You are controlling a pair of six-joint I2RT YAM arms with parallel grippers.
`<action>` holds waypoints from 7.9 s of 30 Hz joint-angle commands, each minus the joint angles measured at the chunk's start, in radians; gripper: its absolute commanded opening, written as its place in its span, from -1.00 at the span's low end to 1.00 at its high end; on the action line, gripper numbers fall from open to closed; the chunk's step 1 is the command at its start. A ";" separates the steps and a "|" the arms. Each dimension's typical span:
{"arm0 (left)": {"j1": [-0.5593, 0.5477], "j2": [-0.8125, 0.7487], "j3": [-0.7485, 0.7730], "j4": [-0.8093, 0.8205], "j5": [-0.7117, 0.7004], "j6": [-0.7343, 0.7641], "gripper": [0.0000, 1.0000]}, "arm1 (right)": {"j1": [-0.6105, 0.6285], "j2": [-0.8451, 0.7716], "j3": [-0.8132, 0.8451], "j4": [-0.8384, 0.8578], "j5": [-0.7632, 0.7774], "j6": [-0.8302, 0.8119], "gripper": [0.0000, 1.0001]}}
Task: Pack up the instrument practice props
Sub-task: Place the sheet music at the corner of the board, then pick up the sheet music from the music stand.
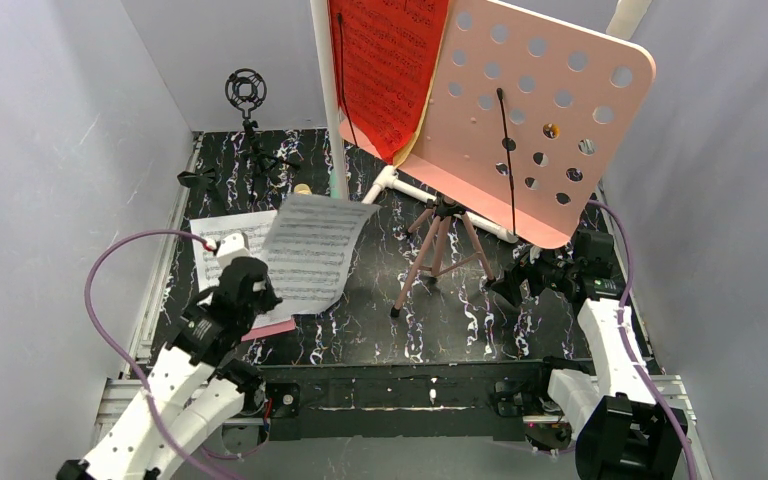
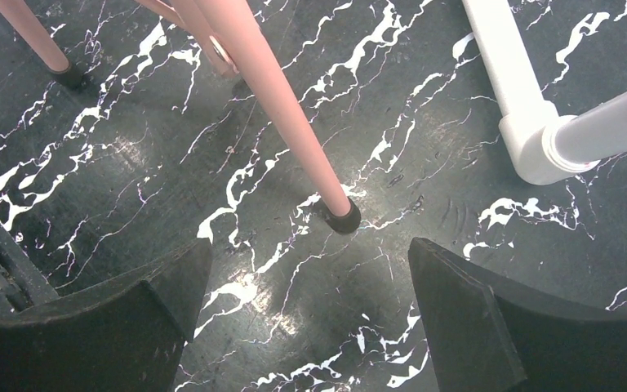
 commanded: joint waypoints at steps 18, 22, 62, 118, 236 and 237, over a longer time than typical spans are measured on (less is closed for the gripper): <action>0.635 0.371 0.082 -0.013 -0.015 0.156 -1.00 | 0.001 -0.020 0.070 -0.080 -0.087 -0.070 1.00; 0.660 0.419 0.099 -0.007 -0.027 0.174 -1.00 | 0.005 -0.014 0.074 -0.096 -0.098 -0.080 1.00; 0.468 0.076 0.494 -0.043 1.107 0.176 0.96 | 0.004 0.036 0.065 -0.073 -0.049 -0.097 1.00; -0.565 0.938 1.468 0.089 -0.131 0.865 0.43 | -0.196 0.113 0.123 -0.032 0.022 0.061 1.00; -0.438 0.541 0.873 0.327 0.735 0.582 -1.00 | -0.196 0.158 0.125 -0.063 -0.008 0.029 1.00; -0.438 0.524 0.852 0.318 0.737 0.575 -1.00 | -0.196 0.158 0.125 -0.064 -0.008 0.029 1.00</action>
